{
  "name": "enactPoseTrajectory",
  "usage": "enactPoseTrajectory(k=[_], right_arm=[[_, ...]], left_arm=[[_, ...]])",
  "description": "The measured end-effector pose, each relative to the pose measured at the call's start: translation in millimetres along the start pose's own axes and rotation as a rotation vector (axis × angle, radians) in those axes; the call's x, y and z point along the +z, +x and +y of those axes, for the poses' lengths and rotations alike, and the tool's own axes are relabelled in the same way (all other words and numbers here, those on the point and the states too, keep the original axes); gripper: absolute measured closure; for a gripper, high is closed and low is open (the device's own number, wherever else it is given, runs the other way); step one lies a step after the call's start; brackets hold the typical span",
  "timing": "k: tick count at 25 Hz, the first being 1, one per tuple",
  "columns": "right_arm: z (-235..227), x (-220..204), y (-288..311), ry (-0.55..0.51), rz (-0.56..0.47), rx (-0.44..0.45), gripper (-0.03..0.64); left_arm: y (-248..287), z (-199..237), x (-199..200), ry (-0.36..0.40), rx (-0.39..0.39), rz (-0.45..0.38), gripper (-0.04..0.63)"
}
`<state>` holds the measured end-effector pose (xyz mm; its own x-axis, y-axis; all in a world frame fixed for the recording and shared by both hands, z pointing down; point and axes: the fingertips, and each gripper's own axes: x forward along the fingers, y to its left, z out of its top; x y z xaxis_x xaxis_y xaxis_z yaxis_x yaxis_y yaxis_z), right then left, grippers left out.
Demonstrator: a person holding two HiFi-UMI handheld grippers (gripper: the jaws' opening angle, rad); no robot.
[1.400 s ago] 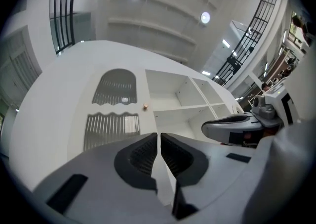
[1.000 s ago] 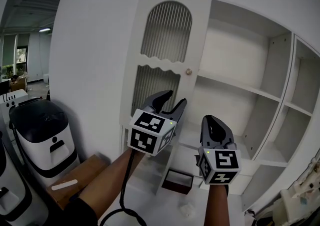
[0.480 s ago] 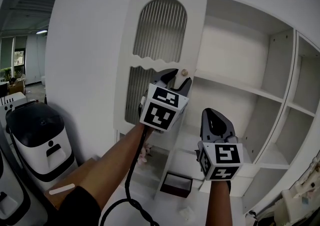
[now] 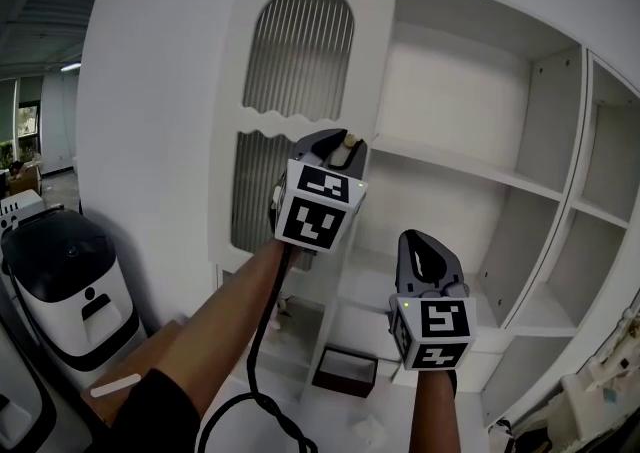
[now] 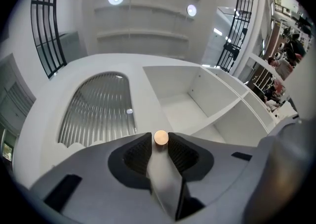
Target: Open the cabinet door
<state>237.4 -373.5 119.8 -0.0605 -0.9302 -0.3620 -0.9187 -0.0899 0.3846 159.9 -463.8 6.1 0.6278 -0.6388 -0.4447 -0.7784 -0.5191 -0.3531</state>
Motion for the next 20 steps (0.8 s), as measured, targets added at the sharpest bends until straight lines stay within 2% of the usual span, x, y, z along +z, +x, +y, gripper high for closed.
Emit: enactPoseTrajectory(k=[9, 20], right_arm=[[5, -16, 6, 0.011, 0.026, 0.002, 0.595], [8, -19, -5, 0.045, 0.037, 0.009, 0.595]], left_arm=[[0, -3, 2, 0.029, -0.018, -0.010, 0.508], [-25, -4, 18, -0.033, -0.080, -0.056, 0.509]])
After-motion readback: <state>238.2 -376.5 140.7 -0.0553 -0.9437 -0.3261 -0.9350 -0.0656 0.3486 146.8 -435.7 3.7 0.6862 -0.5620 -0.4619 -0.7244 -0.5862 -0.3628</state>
